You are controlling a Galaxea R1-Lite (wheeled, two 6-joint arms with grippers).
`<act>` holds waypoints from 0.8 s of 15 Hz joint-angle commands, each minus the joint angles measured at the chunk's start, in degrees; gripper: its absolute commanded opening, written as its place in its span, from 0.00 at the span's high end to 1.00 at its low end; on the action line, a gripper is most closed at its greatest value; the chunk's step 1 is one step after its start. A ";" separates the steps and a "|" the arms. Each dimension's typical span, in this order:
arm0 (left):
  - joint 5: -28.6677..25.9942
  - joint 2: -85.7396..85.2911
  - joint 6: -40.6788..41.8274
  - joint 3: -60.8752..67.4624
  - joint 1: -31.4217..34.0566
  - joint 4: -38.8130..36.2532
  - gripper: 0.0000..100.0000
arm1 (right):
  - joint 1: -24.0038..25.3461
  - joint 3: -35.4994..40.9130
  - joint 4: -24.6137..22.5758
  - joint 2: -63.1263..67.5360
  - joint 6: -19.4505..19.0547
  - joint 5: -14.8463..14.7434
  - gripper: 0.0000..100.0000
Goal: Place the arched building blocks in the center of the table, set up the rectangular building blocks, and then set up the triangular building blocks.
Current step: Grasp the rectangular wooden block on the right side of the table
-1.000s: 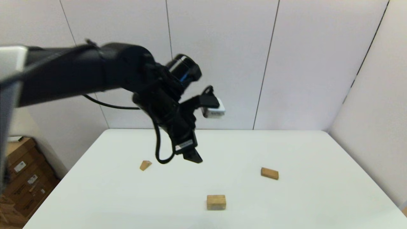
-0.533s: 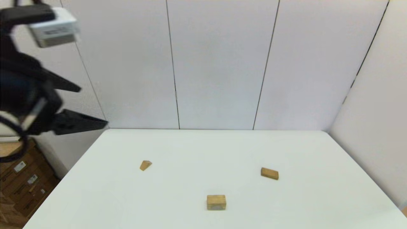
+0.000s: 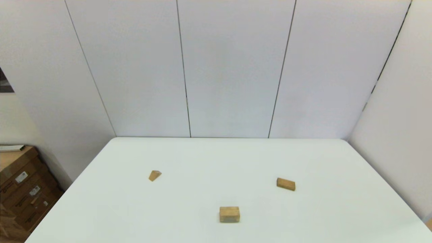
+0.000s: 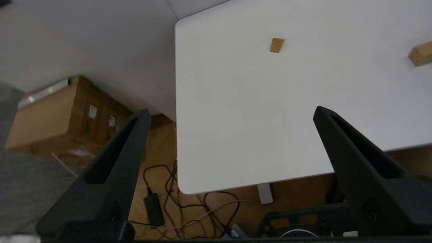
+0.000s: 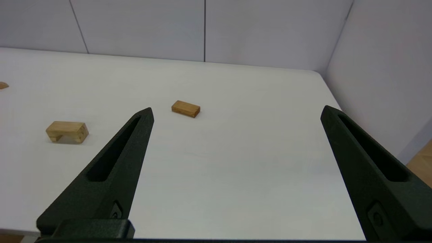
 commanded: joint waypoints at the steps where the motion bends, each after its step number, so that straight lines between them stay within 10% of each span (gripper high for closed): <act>1: 0.17 -20.41 -2.78 14.20 3.45 -4.61 0.00 | 0.00 0.00 0.00 0.07 -0.06 0.05 0.00; 12: -2.38 -34.47 -2.95 52.34 4.68 -41.44 0.00 | 0.00 0.00 0.00 0.07 0.03 0.05 0.00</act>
